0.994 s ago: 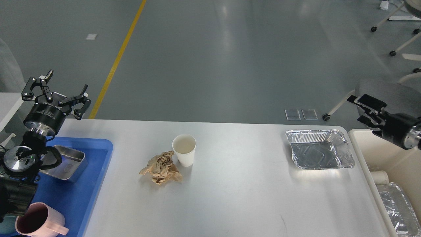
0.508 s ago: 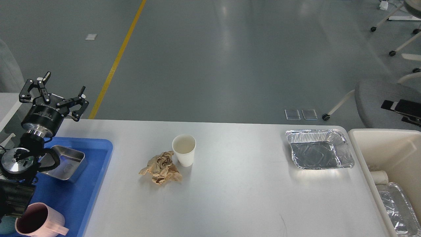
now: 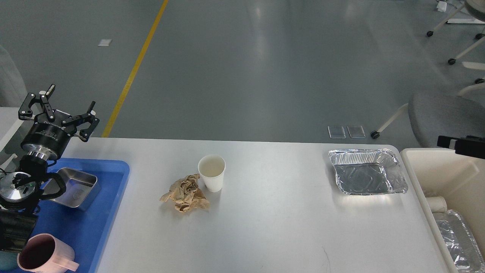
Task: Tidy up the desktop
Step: 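Move the right gripper to the edge of the foil tray and grasp it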
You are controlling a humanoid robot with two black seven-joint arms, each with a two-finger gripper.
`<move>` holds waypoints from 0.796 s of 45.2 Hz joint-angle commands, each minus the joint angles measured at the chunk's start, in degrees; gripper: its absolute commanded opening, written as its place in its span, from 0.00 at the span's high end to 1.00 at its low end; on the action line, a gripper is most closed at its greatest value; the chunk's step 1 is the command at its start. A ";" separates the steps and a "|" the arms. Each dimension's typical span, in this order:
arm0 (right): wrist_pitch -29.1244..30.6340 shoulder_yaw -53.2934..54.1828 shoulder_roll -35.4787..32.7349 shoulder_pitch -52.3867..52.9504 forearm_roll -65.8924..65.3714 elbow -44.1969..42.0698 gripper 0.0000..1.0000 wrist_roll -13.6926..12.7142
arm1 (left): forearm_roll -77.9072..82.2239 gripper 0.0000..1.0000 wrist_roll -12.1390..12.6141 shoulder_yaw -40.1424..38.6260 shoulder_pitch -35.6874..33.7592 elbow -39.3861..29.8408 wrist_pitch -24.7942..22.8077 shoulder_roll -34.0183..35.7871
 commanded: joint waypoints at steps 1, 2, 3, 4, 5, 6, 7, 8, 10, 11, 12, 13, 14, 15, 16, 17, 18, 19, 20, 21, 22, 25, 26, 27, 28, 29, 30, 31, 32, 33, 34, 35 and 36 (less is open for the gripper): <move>0.04 -0.41 9.20 -0.21 -3.35 -8.98 0.00 -2.42 | 0.02 0.03 -0.05 0.01 0.43 0.00 0.09 0.00; 0.13 -0.41 10.87 -0.12 -3.96 -11.00 0.00 -2.86 | 0.11 0.03 -0.05 0.01 0.52 0.00 0.09 0.00; 0.22 -0.41 12.63 -0.12 -4.75 -13.11 0.00 -3.13 | 0.11 0.03 -0.05 -0.08 0.69 0.00 0.09 0.00; 0.22 -0.49 14.56 -0.12 -5.71 -15.13 0.00 -3.22 | 0.11 0.03 -0.14 0.01 0.70 0.00 0.09 0.00; 0.22 -0.50 16.84 -0.03 -6.94 -17.85 0.00 -3.22 | 0.11 0.03 -0.14 -0.08 0.78 0.00 0.09 0.00; 0.30 -0.50 18.95 0.14 -8.00 -20.14 0.00 -3.22 | 0.11 0.03 -0.14 -0.08 0.87 0.00 0.17 0.09; 0.30 -0.50 20.89 0.32 -9.14 -22.51 0.00 -3.22 | 0.19 0.03 -0.14 0.01 0.87 0.00 0.18 0.09; 0.30 -0.50 22.82 0.41 -10.28 -24.71 0.00 -3.05 | 0.19 0.03 -0.14 0.01 0.87 0.00 0.26 0.27; 0.30 -0.58 26.42 0.67 -13.44 -29.02 0.00 -2.96 | 0.19 0.03 -0.14 0.01 0.87 0.00 0.35 0.53; 0.22 -0.50 28.10 0.85 -15.02 -31.13 0.00 -2.70 | 0.19 0.03 -0.14 0.01 0.96 0.00 0.35 0.71; 0.22 -0.50 29.68 0.93 -16.52 -32.89 0.00 -2.61 | 0.19 0.03 -0.14 0.01 0.96 0.00 0.35 0.71; 0.13 -0.58 31.00 1.02 -17.93 -34.56 0.00 -2.61 | 0.19 0.03 -0.14 0.01 0.96 0.00 0.35 0.71; 0.13 -0.58 32.23 1.11 -19.16 -36.06 0.00 -2.61 | 0.19 0.03 -0.14 0.01 0.96 0.00 0.35 0.79; 0.13 -0.67 33.55 1.37 -20.30 -37.38 0.00 -2.61 | 0.19 0.03 -0.14 0.01 0.96 0.00 0.35 0.80; 0.13 -0.67 34.69 1.64 -21.27 -38.70 0.00 -2.61 | 0.19 0.03 -0.14 0.01 0.96 0.00 0.35 0.80; 0.13 -0.76 35.92 1.90 -22.24 -40.01 0.00 -2.61 | 0.19 0.03 -0.14 0.01 0.96 0.00 0.35 0.88; -0.04 -0.85 37.07 2.25 -23.12 -41.42 0.00 -2.61 | 0.19 0.03 -0.14 0.01 0.96 0.00 0.35 0.88; -0.22 -0.93 38.21 2.43 -23.91 -42.83 0.00 -2.61 | 0.19 0.03 -0.14 0.01 0.96 0.00 0.35 0.97; -0.31 -1.02 39.53 2.69 -24.87 -44.41 0.00 -2.61 | 0.19 0.03 -0.14 0.01 0.96 0.00 0.35 1.06; -0.40 -1.37 40.67 2.87 -25.58 -45.55 0.00 -2.61 | 0.28 0.03 -0.14 0.01 1.05 0.00 0.35 1.15; -0.57 -1.90 41.64 3.22 -26.20 -46.87 0.00 -2.61 | 0.28 0.03 -0.14 0.01 1.05 0.00 0.44 1.06; -1.36 -4.27 44.19 4.80 -26.99 -50.82 0.00 -2.61 | 0.28 0.03 -0.14 0.01 1.05 0.00 0.44 1.06; -1.97 -5.23 44.98 5.41 -26.99 -52.23 0.00 -2.61 | 0.28 0.03 -0.14 0.01 1.05 0.00 0.44 1.06; -2.85 -6.37 45.77 6.03 -26.99 -53.55 0.00 -2.69 | 0.28 0.03 -0.14 0.09 1.05 0.00 0.44 1.06; -3.82 -7.60 46.56 6.64 -26.99 -54.95 0.00 -2.69 | 0.28 0.03 -0.14 0.10 1.05 0.00 0.44 1.06; -4.61 -8.75 47.35 7.08 -26.99 -56.36 0.00 -2.69 | 0.28 0.03 -0.14 0.10 1.05 0.00 0.44 0.97; -5.40 -9.98 48.23 7.61 -26.82 -57.94 0.00 -2.69 | 0.28 0.03 -0.14 0.10 1.05 0.00 0.44 0.97; -6.10 -11.21 49.11 7.96 -26.56 -59.70 0.00 -2.78 | 0.28 0.03 -0.14 0.10 1.13 0.00 0.44 0.97; -6.72 -12.26 50.08 8.23 -26.29 -61.19 0.00 -2.69 | 0.28 0.03 -0.14 0.10 1.14 0.00 0.44 0.97; -7.25 -12.97 51.04 8.49 -26.12 -62.86 0.00 -2.69 | 0.28 0.03 -0.14 0.10 1.14 0.00 0.44 0.97; -7.78 -13.41 52.01 8.67 -26.03 -64.44 0.00 -2.69 | 0.28 0.03 -0.14 0.10 1.14 0.00 0.35 0.97; -8.22 -13.59 52.98 8.76 -25.77 -65.85 0.00 -2.69 | 0.28 0.03 -0.14 0.10 1.14 0.00 0.35 0.97; -8.57 -13.68 53.86 8.76 -25.68 -67.09 0.01 -2.69 | 0.28 0.03 -0.14 0.10 1.14 0.00 0.35 0.97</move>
